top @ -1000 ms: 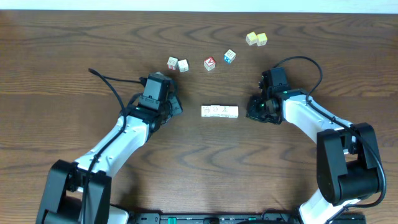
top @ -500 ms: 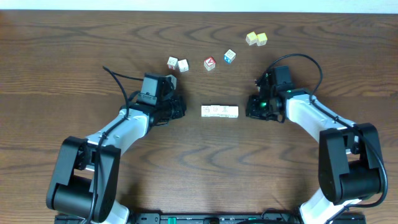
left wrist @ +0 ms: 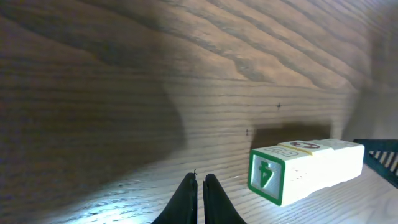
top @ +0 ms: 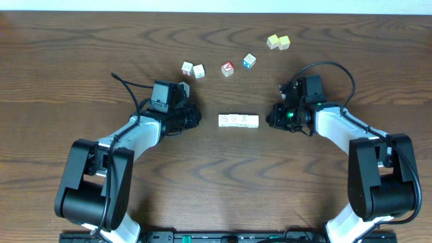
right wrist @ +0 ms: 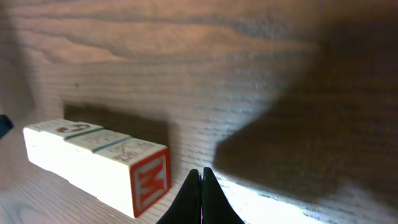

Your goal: Lift 4 blocks

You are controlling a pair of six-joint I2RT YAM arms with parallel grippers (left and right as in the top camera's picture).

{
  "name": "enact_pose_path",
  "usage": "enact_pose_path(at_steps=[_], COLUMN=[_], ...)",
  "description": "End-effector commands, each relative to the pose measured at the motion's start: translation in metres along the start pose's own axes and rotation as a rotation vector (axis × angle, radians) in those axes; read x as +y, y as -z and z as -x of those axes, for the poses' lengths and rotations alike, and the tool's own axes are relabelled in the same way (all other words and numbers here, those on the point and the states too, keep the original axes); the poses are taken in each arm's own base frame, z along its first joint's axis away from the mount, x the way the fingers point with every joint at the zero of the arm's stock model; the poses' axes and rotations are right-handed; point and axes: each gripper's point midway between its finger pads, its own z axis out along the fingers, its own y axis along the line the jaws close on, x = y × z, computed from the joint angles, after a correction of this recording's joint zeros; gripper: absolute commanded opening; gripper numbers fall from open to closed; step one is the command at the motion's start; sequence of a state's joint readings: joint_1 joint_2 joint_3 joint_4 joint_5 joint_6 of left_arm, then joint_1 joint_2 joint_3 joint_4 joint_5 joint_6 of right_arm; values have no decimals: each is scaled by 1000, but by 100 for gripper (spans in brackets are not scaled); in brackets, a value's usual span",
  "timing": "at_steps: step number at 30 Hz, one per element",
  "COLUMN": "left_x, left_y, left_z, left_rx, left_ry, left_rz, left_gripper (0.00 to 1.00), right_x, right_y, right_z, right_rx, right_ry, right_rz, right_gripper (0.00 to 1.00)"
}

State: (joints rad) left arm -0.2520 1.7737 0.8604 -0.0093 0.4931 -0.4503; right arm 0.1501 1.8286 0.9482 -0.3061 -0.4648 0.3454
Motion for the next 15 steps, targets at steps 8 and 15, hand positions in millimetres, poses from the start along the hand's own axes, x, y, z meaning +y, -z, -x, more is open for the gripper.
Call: enact_pose_path(at_steps=[8, 15], left_x=[-12, -10], left_y=[-10, -15], left_z=[-4, -6], left_rx=[12, 20], left_ry=[-14, -13], left_rz=[-35, -33], left_gripper=[8, 7], right_x=[17, 19], right_y=[-11, -13], right_z=[-10, -10], right_rx=[17, 12], right_ry=[14, 21], right_rz=[12, 1], right_gripper=[1, 1])
